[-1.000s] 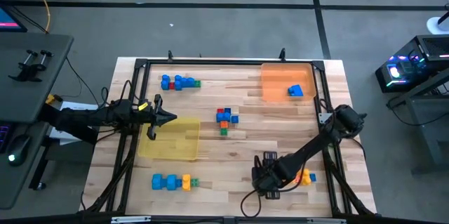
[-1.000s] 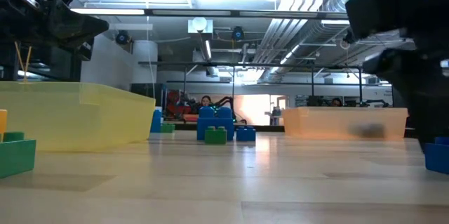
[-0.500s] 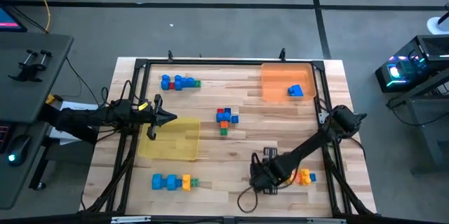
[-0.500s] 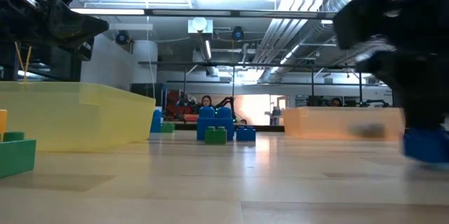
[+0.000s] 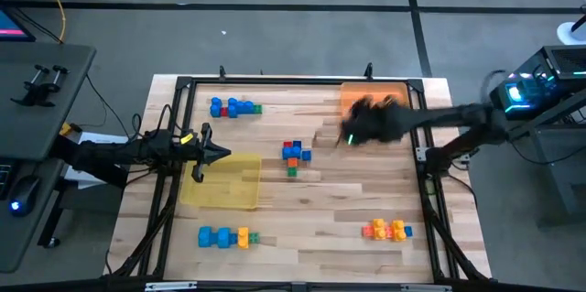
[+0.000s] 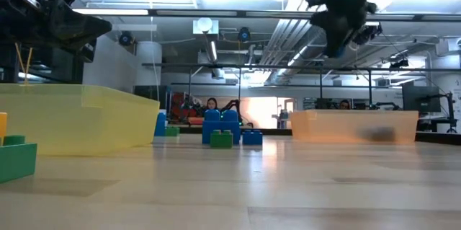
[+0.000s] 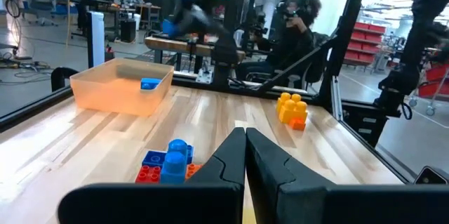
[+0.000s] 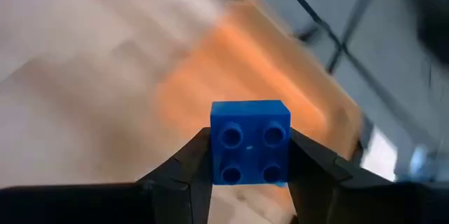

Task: Sort blocks by size
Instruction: Put the small blue 4 stud game piece into the yellow bin

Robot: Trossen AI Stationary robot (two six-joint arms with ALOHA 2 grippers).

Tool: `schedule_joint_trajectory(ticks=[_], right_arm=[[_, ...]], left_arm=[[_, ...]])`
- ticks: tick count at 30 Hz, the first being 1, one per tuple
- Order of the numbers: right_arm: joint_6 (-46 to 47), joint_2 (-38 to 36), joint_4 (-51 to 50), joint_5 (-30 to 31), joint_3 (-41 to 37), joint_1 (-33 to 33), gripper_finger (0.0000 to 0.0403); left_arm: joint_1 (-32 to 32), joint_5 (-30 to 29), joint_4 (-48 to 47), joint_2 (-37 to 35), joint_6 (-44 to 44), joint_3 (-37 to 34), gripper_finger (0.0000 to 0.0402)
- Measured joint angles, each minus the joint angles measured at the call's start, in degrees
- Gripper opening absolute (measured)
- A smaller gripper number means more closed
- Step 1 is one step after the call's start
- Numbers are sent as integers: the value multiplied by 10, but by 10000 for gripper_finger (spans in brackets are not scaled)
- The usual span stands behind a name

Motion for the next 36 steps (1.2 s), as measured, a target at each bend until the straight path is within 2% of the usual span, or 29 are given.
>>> schedule_joint_trajectory(ticks=[4, 8, 10, 13, 16, 19, 23, 28, 31, 34, 36], right_arm=[[13, -67, 52, -31, -50, -148, 137], [81, -91, 99, -69, -80, -250, 139], [104, -91, 107, -97, -83, -283, 173], [90, -91, 137, -145, -83, -307, 257], [38, -98, 184, -186, -83, -309, 318], [14, -111, 218, -221, -82, -285, 347], [36, -141, 225, -227, -82, -222, 355], [74, -149, 225, -227, -82, -101, 356], [119, -148, 226, -187, -82, -55, 357], [204, -148, 232, -143, -82, -77, 357], [218, -137, 230, -156, -82, -129, 357]], left_arm=[[0, 0, 0, 0, 0, 0, 0], [0, 0, 0, 0, 0, 0, 0], [0, 0, 0, 0, 0, 0, 0], [0, 0, 0, 0, 0, 0, 0], [0, 0, 0, 0, 0, 0, 0], [0, 0, 0, 0, 0, 0, 0], [0, 0, 0, 0, 0, 0, 0], [0, 0, 0, 0, 0, 0, 0], [0, 0, 0, 0, 0, 0, 0], [0, 0, 0, 0, 0, 0, 0], [0, 0, 0, 0, 0, 0, 0]])
